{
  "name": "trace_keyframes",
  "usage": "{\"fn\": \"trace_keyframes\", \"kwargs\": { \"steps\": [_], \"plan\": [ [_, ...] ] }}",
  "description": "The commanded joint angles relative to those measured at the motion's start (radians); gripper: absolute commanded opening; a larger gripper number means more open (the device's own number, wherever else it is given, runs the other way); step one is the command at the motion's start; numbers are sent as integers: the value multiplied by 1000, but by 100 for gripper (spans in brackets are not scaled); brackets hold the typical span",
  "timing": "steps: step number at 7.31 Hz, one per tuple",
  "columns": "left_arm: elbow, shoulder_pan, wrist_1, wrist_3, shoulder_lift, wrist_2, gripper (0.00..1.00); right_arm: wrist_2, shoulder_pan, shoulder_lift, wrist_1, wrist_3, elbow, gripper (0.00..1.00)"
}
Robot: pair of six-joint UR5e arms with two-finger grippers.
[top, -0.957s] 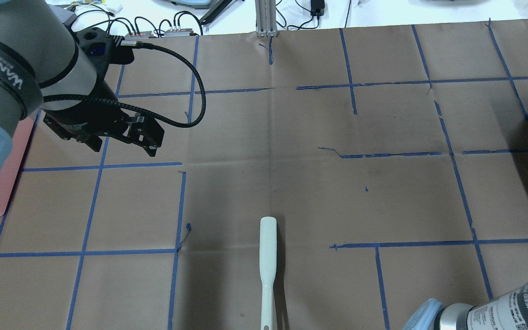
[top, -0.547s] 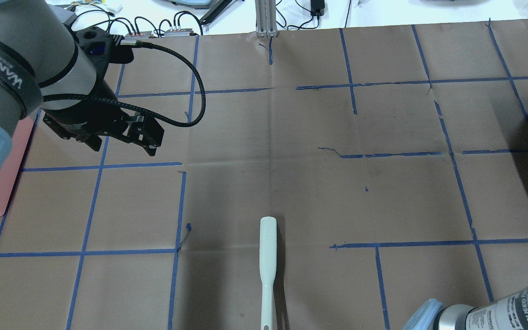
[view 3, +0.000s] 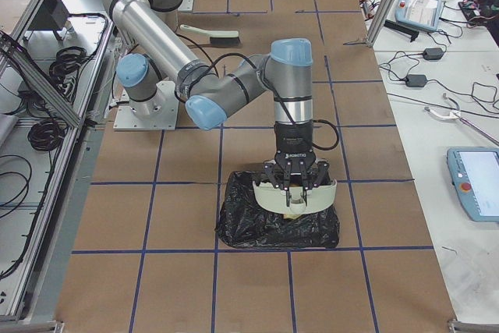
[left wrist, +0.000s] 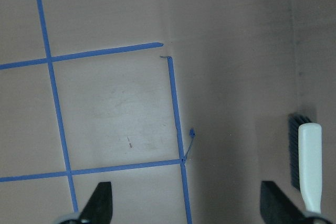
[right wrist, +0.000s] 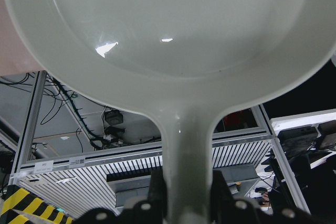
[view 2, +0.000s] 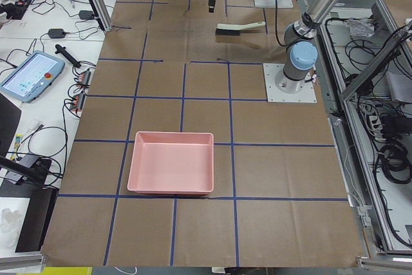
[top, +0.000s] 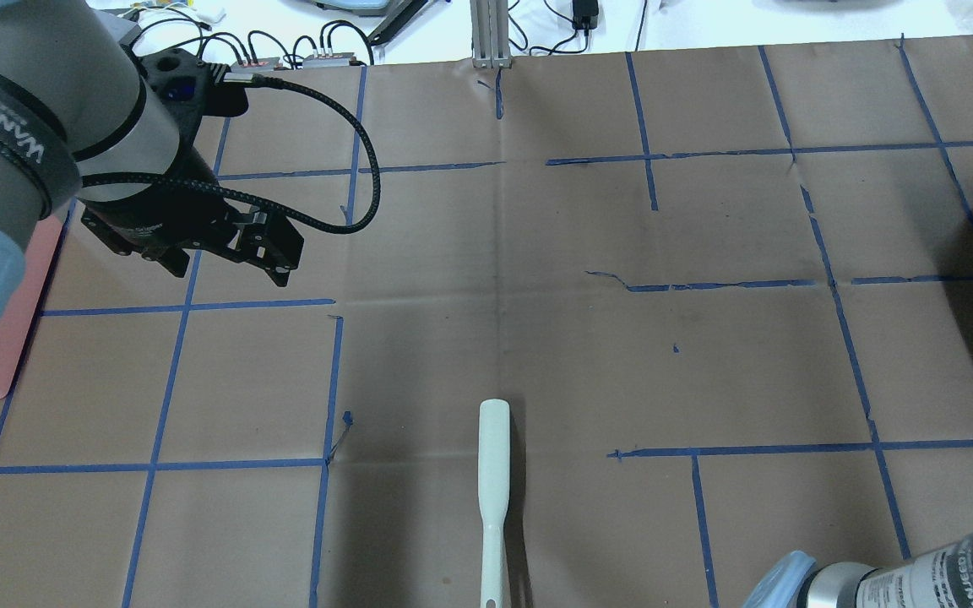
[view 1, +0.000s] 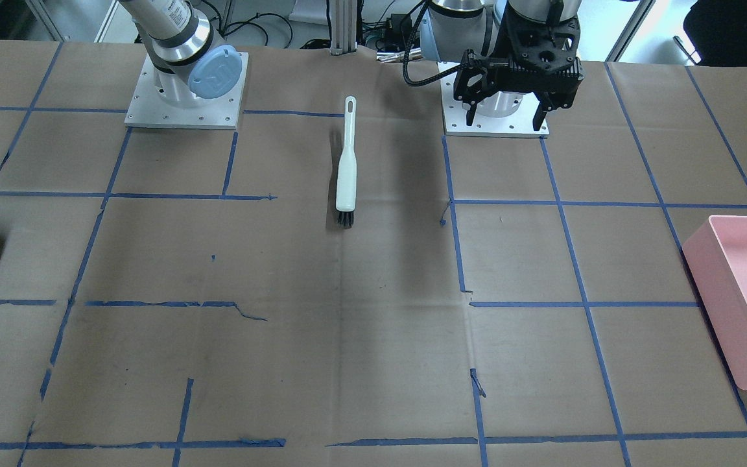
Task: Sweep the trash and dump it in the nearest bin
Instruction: 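Tip the dustpan with the right gripper to dump bread and potato, then bring the empty dustpan back over the table with the right gripper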
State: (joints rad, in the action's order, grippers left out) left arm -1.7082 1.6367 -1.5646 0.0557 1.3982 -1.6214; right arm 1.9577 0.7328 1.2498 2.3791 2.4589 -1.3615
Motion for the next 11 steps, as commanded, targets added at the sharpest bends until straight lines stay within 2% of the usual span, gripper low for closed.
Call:
{"fn": "trace_keyframes", "kwargs": {
  "steps": [1, 3, 7, 11],
  "plan": [
    [-1, 0, 3, 0, 4, 0, 100, -104, 0, 58, -41, -32, -51, 0],
    [-1, 0, 9, -1, 2, 0, 100, -202, 13, 108, -157, -151, -88, 0],
    [1, 0, 34, -13, 7, 2, 100, -203, 181, 147, -346, -475, -90, 0],
    [1, 2, 34, 3, 11, 2, 100, -210, 391, 184, -581, -970, -88, 1]
  ]
}}
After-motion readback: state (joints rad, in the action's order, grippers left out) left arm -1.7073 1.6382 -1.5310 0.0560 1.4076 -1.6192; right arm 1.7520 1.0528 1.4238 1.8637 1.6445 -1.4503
